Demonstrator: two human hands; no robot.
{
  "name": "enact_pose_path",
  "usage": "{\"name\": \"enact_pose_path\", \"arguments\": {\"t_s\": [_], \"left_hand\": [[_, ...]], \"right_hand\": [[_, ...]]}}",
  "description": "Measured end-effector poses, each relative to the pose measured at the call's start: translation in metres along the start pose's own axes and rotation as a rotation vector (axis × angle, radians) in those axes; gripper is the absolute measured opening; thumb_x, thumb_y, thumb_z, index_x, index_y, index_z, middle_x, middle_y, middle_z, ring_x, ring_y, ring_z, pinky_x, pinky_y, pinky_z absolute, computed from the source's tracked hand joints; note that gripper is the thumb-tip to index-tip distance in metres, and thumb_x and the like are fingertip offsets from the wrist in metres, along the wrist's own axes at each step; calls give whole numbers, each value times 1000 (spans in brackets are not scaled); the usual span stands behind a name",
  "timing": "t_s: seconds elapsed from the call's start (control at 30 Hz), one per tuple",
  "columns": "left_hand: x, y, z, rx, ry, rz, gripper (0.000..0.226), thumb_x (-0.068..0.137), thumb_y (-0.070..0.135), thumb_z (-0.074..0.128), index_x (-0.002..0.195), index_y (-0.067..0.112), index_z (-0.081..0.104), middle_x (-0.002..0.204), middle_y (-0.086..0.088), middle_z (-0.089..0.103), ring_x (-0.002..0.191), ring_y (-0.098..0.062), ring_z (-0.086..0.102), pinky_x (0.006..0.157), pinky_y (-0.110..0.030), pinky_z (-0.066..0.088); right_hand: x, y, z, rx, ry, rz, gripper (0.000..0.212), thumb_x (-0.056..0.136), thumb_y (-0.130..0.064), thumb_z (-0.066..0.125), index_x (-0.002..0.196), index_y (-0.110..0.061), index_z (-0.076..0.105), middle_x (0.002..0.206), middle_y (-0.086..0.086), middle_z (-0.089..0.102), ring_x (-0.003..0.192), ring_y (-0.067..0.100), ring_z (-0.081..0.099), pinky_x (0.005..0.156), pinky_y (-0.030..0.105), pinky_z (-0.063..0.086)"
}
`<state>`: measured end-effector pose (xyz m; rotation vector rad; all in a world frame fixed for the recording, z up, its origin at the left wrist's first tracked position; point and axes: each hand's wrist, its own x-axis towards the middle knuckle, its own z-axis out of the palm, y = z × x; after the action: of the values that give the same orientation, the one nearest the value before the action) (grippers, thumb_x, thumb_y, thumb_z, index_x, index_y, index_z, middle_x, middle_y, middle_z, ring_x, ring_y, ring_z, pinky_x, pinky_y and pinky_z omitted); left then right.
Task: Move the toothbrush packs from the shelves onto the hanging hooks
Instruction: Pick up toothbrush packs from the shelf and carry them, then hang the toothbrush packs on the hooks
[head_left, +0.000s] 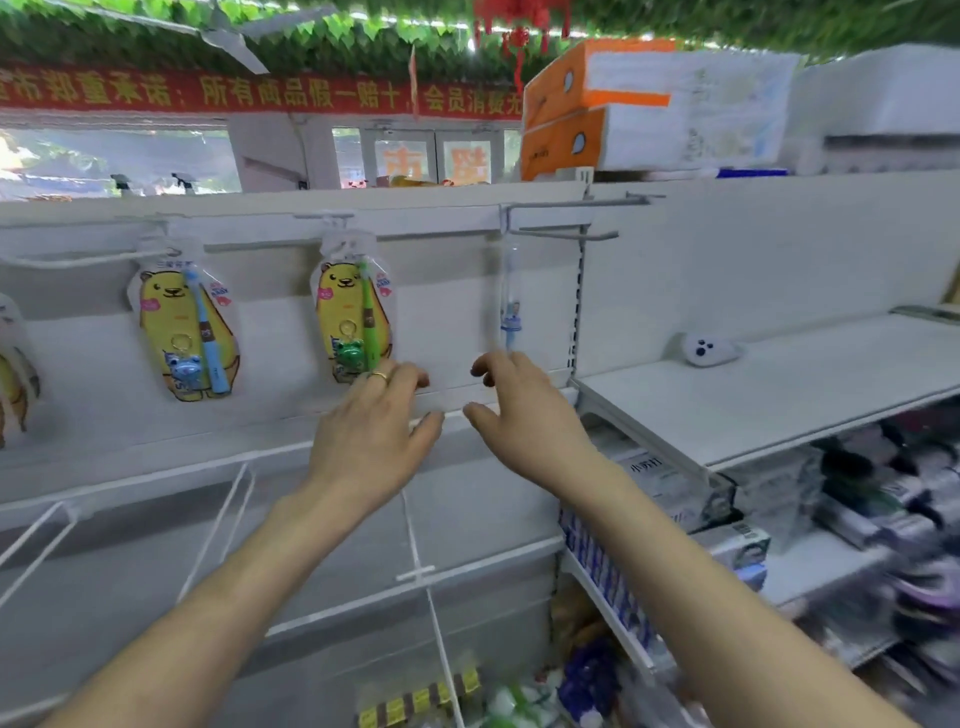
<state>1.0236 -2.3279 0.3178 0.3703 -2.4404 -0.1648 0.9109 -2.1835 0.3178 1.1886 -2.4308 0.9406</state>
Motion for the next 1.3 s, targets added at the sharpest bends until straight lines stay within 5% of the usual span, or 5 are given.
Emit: {"name": "enact_pose_path", "arguments": {"t_s": [0.17, 0.4, 0.8, 1.07, 1.3], "left_hand": [[-23, 119, 30, 83, -110, 190, 64, 90, 48, 69, 145, 23, 48, 142, -2, 52, 130, -27, 49, 99, -47, 50], [-74, 303, 105, -49, -228, 456, 75, 83, 49, 76, 146, 18, 48, 145, -8, 51, 131, -34, 50, 93, -52, 53], [-169, 597, 202, -206, -449, 968, 76, 77, 50, 79, 141, 24, 48, 149, -4, 48, 128, -32, 50, 87, -47, 53], [-162, 756, 272, -351, -475, 1161, 78, 82, 52, 75, 146, 24, 42, 154, -4, 41, 133, -32, 47, 92, -47, 48], [-147, 892, 330, -461, -522, 1378, 76, 84, 54, 74, 147, 24, 42, 155, -3, 41, 134, -32, 46, 93, -47, 48]], "right_hand": [[-93, 63, -66, -403, 68, 44, 43, 93, -34, 62, 131, -17, 54, 123, 8, 55, 110, 35, 55, 82, 47, 47], [-259, 174, -169, -694, 130, 385, 63, 82, -34, 76, 138, -17, 54, 130, 11, 59, 118, 36, 58, 87, 50, 50], [-500, 291, -298, -811, 105, 1118, 65, 89, -35, 70, 146, -20, 44, 141, 7, 50, 131, 31, 49, 102, 47, 42], [-547, 388, -367, -848, 127, 1370, 72, 95, -40, 66, 156, -21, 32, 152, 8, 41, 140, 31, 42, 108, 47, 39], [-581, 467, -442, -934, 257, 1632, 66, 91, -37, 68, 147, -18, 40, 140, 9, 48, 129, 36, 50, 98, 50, 44]]}}
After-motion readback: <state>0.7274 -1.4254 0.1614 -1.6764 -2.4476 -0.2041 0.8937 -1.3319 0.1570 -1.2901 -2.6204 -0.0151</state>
